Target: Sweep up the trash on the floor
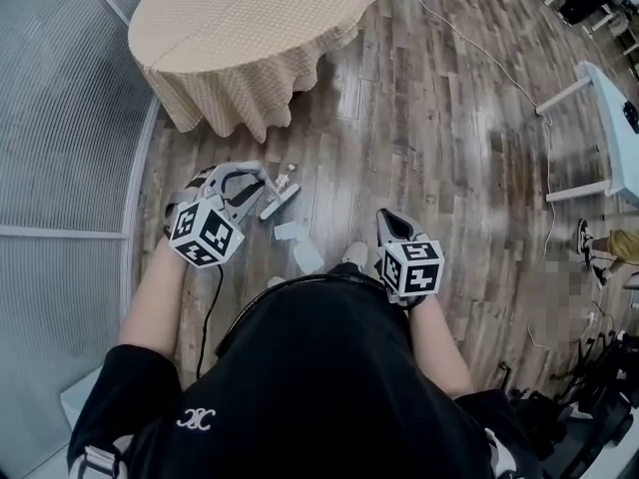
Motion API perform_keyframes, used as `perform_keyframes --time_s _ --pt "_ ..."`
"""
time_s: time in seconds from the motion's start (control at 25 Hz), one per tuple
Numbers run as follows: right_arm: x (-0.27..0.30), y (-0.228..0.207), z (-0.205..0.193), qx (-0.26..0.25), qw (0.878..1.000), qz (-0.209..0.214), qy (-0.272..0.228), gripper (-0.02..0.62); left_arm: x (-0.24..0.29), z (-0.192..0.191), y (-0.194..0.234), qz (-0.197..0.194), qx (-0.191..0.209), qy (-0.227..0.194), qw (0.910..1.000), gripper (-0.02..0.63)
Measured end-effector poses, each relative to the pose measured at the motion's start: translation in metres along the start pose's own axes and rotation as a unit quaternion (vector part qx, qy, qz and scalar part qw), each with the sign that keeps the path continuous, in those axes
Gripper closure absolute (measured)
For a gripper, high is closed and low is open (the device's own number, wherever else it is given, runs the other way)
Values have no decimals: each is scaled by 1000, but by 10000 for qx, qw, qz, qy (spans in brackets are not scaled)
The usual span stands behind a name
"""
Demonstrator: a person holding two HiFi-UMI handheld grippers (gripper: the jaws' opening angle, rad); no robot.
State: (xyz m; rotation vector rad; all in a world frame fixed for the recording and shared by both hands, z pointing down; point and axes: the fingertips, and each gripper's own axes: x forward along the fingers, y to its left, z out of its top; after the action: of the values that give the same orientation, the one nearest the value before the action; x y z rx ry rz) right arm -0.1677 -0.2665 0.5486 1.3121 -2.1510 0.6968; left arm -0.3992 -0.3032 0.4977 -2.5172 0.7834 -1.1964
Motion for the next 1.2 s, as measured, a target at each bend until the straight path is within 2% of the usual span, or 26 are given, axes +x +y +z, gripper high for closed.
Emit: perform_keyframes --time_s 0.08,0.28,0.44,0.6,0.68,0.84,1.2 --pt "-1 -15 -1 90 9999 -67 -32 581 11 7 13 97 220 104 9997 500" --pt "-10 -55 0 266 9993 -252 -107 581 39 -1 35 326 702 706 9945 499" --pt "-16 -78 1 376 9985 -379 -85 581 68 -23 36 339 664 1021 9920 499" --pt "-22 -87 0 371 9984 -421 -56 581 98 -52 12 72 627 1306 9894 505" --pt "-23 -89 -2 352 9983 -453 -31 581 107 -59 1 -6 469 1278 9907 506" --pt "-23 -88 -6 368 9981 -486 10 581 112 -48 -15 -98 181 1021 9946 511" --pt "-20 -75 -11 329 9987 -389 54 581 97 -17 -55 -465 533 794 9943 514"
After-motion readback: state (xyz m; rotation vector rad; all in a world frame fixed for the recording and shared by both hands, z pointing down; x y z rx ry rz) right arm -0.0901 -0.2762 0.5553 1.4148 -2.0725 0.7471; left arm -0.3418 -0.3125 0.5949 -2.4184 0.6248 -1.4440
